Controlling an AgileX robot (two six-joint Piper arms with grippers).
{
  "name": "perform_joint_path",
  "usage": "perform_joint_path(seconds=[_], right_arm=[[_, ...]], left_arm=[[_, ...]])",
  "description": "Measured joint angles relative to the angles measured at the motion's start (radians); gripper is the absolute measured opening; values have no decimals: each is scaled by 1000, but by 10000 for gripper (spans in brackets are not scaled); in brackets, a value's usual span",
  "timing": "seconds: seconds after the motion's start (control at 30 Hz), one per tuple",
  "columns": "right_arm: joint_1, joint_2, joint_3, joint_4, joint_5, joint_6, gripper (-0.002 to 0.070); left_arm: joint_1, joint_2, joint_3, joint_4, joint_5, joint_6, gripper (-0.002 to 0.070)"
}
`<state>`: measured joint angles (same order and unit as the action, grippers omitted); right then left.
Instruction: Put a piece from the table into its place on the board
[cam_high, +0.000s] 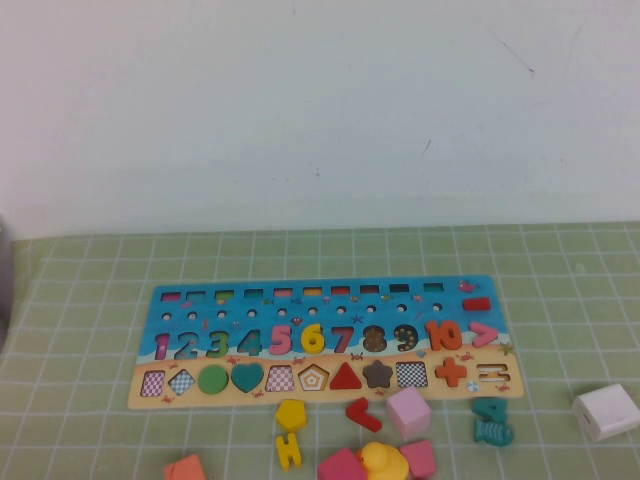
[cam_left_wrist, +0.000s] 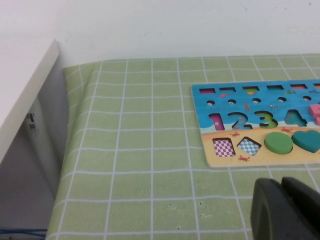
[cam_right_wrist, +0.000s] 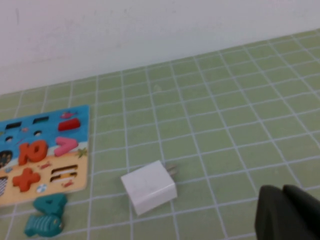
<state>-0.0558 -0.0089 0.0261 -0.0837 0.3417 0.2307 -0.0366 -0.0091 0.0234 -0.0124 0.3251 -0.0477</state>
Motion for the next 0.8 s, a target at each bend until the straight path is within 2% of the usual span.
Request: perform_joint_path(seconds=[0.23,0.47,0.63,0.8], right_arm=[[27,0,0,47,6,-80,-1],[83,0,-2,42,7,-27,-1],[150,0,-2,-8,9,4,-1],[164,0,-2,-66,9,29,-1]], left_arm=[[0,0,0,0,0,0,-1],[0,0,0,0,0,0,-1],[0,0,0,0,0,0,-1],[0,0,0,0,0,0,-1]])
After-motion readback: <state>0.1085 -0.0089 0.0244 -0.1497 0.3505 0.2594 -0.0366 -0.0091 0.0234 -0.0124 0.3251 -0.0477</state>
